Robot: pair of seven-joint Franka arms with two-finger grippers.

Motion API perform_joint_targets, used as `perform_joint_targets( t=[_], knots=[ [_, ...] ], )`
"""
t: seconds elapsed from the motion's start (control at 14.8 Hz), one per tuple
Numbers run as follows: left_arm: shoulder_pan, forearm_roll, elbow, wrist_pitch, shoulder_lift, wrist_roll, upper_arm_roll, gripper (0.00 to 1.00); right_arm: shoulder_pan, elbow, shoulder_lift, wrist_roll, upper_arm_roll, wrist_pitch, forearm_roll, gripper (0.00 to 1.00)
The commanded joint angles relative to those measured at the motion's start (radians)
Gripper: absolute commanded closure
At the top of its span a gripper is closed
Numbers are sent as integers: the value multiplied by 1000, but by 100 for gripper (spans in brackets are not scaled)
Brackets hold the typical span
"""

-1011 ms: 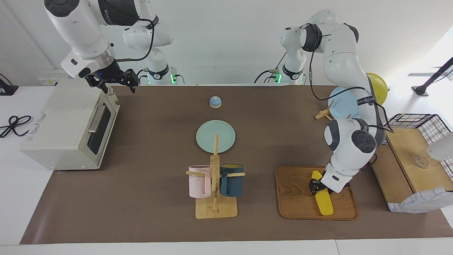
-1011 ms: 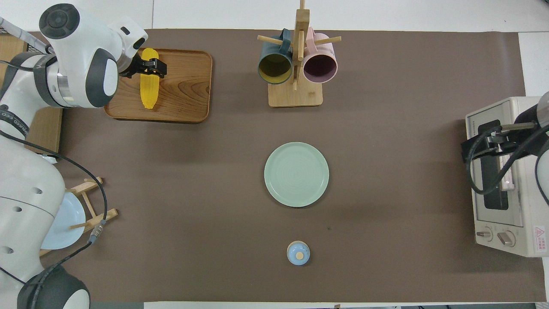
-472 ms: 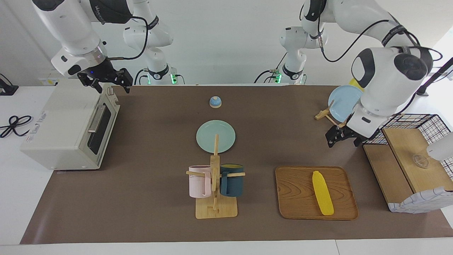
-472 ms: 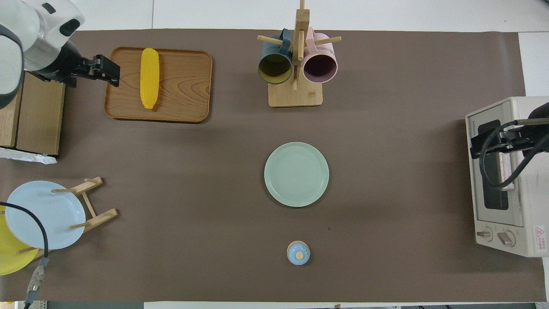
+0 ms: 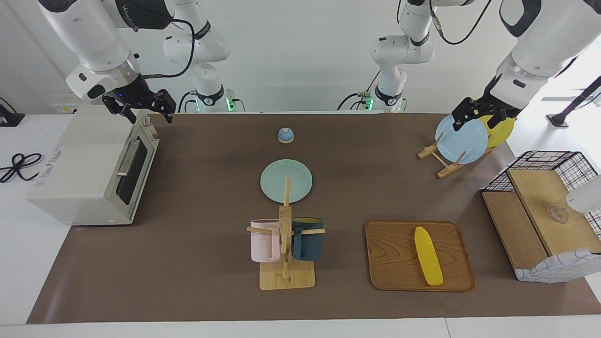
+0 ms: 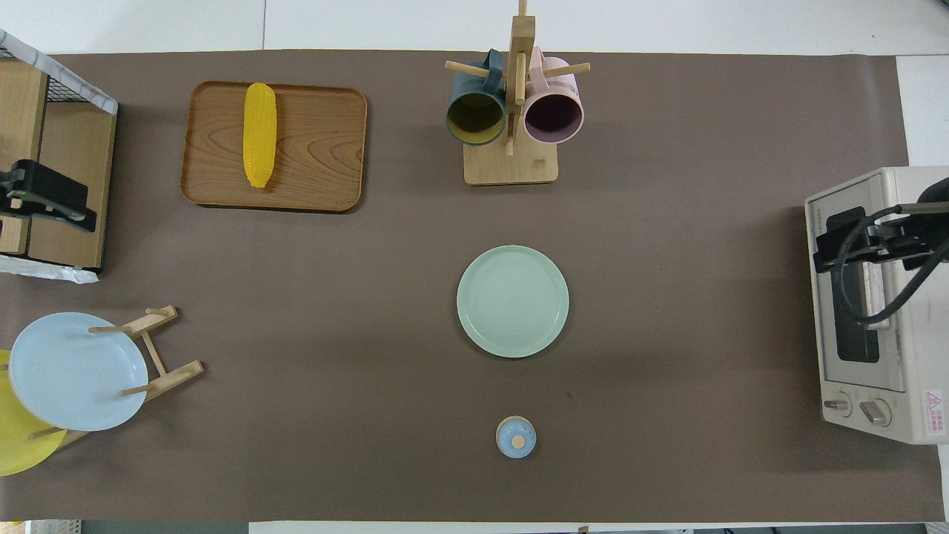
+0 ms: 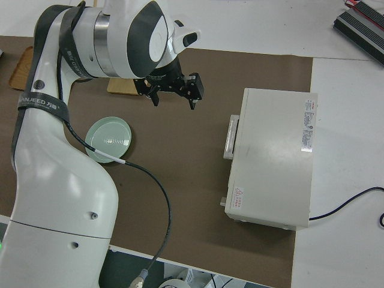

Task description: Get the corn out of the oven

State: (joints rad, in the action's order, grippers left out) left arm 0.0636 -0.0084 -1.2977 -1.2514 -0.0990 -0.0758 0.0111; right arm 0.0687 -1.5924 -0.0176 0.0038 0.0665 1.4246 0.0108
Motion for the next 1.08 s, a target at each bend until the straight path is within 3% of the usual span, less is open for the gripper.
perform_joint_targets(
  t=[0.0,0.07,0.34,0.74,1.01],
  knots=[
    [-10,-16,-127,26,129,10,6,0,-17,8,8,-28,-4,16,-20,0],
    [-5,-16,-167,6,154,5,7,0,-18,3,7,-30,-2,30,-20,0],
    [-11,-18,-432,-270,266,-15,9,0,-20,3,7,-30,-2,27,-20,0],
    [-13,-21,-347,-272,204,-10,7,0,-18,2,5,-31,-2,28,-22,0],
    [-13,-18,-347,-278,187,-6,9,0,-18,2,5,-28,-4,31,-23,0]
  ],
)
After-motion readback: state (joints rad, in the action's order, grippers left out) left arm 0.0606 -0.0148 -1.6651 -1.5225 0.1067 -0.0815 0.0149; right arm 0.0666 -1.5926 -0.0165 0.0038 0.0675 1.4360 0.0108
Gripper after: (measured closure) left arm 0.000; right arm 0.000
